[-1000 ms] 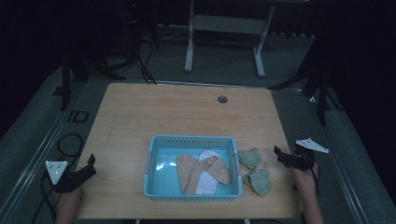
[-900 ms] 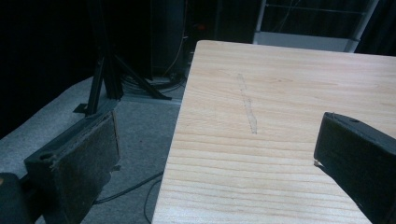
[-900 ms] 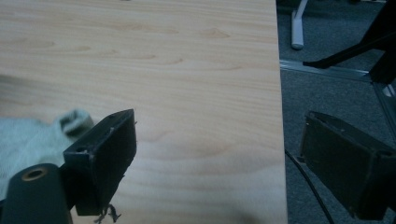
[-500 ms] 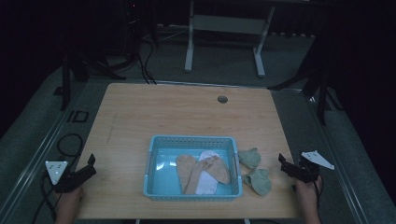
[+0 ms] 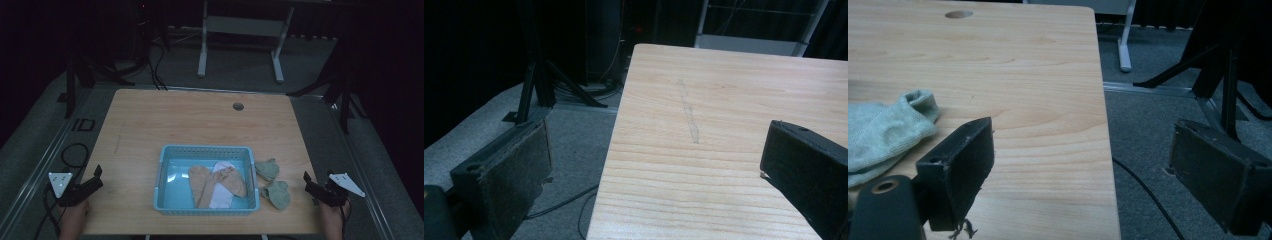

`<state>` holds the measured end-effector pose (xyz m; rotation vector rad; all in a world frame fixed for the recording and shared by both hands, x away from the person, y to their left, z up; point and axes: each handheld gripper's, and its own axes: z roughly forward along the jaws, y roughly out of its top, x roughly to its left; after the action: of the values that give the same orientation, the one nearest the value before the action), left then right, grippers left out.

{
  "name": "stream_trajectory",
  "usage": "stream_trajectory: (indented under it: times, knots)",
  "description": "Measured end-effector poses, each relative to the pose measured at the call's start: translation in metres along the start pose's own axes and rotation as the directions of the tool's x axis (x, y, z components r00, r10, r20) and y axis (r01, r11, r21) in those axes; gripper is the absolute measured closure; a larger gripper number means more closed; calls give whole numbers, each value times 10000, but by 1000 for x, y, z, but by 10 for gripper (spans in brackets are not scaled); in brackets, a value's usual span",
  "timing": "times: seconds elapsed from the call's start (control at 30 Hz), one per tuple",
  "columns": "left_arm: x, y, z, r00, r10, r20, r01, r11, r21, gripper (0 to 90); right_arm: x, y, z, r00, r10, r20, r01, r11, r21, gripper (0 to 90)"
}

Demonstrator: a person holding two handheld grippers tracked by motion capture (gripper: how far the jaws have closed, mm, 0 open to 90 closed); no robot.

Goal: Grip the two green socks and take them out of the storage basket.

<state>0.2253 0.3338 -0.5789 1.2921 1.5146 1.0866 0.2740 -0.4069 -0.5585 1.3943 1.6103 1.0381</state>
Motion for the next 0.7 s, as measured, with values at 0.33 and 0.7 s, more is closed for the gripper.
stream_trajectory:
  times: [0.33,0.7]
  knots:
    - [0,0,0,10000,0,5,0,10000,1,4,-4,-4,-7,9992,382,73,-375,9963,-779,110]
    - [0,0,0,10000,9,22,-9,10000,2,4,-8,-7,-1,9981,593,165,-579,9957,-727,111]
